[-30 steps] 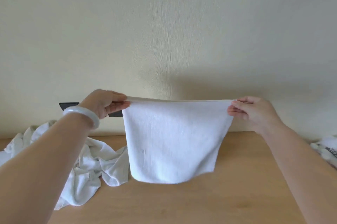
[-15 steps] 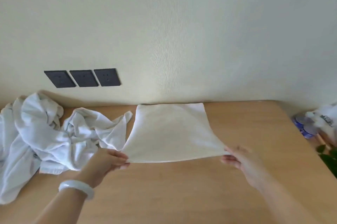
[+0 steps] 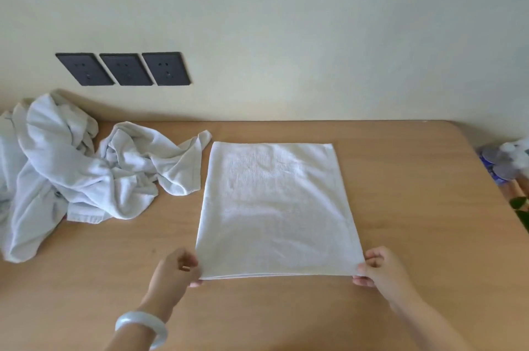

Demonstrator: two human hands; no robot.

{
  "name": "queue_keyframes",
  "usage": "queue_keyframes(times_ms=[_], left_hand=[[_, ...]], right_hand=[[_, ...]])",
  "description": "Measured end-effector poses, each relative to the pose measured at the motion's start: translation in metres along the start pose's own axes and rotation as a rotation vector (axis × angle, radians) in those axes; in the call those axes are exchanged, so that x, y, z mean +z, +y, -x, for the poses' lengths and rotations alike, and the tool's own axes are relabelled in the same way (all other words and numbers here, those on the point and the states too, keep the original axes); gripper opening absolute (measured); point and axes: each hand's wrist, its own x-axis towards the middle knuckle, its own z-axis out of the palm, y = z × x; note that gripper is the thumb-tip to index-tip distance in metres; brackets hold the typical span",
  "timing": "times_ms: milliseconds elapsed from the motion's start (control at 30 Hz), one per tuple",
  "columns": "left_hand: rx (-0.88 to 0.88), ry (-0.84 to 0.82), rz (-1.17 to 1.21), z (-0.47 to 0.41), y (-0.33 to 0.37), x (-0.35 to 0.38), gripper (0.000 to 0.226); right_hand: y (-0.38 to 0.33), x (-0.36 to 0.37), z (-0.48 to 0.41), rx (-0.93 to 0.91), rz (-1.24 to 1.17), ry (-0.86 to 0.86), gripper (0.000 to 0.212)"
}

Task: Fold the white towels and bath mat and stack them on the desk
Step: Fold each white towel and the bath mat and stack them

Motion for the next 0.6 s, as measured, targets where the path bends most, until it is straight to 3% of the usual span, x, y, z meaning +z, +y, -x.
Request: queue_keyframes(times_ms=[67,200,267,333,433,500,600], left_hand=[[-0.004,-0.007,0.007,0.004,-0.009,0.001,0.037],[-0.086,-0.018,-0.061,0.004,-0.011,-0.001,0.045],[-0.050,0.001,-0.344,0.005,0.002,0.002,0.045],[0.147,0.127,-0.622,0.005,0.024,0.011,0.040],[0.513,0.272,-0.708,-0.008,0.049,0.043,0.034],[0.595,0.249,-0.825,-0.025,0.047,0.064,0.051],[0.595,0.165,-0.922,-0.047,0.017,0.066,0.061]], right_hand=[[0.003,0.000,0.002,-0.021,0.059,0.019,0.023],[-0.003,0.004,0.004,-0.019,0.329,-0.014,0.022],[-0.020,0.012,0.009,-0.131,0.733,0.061,0.017],[-0.046,0.030,0.013,-0.396,1.046,0.171,0.020],[-0.071,0.086,0.007,-0.728,0.917,0.140,0.044],[-0.068,0.119,-0.007,-0.852,0.908,0.142,0.049],[-0.040,0.130,-0.035,-0.803,1.010,0.086,0.057]])
